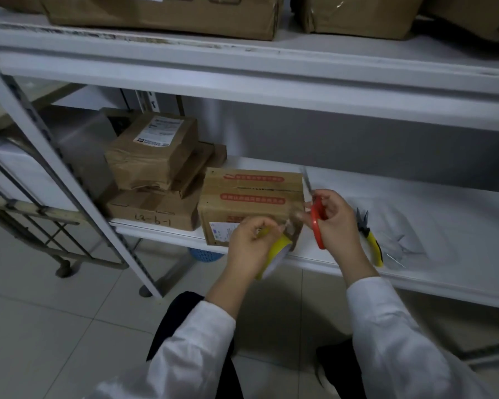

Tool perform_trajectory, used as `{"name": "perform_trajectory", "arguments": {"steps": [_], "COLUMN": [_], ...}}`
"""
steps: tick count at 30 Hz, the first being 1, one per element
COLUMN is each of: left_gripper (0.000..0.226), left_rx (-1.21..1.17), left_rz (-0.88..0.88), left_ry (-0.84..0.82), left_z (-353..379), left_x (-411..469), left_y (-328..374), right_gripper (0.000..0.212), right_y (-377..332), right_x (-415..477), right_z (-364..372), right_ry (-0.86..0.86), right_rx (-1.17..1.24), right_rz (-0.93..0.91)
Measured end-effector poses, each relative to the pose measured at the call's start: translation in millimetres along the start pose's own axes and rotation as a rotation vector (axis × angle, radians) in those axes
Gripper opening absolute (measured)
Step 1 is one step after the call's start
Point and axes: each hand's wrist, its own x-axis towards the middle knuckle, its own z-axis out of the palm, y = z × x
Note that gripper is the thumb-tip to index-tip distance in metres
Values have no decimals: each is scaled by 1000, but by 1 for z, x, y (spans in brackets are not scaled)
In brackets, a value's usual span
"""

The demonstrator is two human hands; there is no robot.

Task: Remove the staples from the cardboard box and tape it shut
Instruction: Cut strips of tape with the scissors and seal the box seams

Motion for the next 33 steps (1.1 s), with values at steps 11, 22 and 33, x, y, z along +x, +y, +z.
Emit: {"name": "perform_trajectory", "arguments": {"steps": [11, 22, 33], "left_gripper": [31, 11, 39], "left_rx": [-226, -58, 24], "left_rz": [-241, -240, -431], "left_ry": [34, -162, -128], "left_z": [12, 11, 19], "left_x": [-12, -19, -8], "left_y": [23, 31, 34], "right_gripper": [46, 40, 40], "right_y": [-42, -52, -47], "right_x": [-8, -13, -17], "right_z": [-9, -12, 4], "right_ry": [-292, -231, -149], "right_rx": [-74, -131, -139], "right_rz": [98, 14, -26]}}
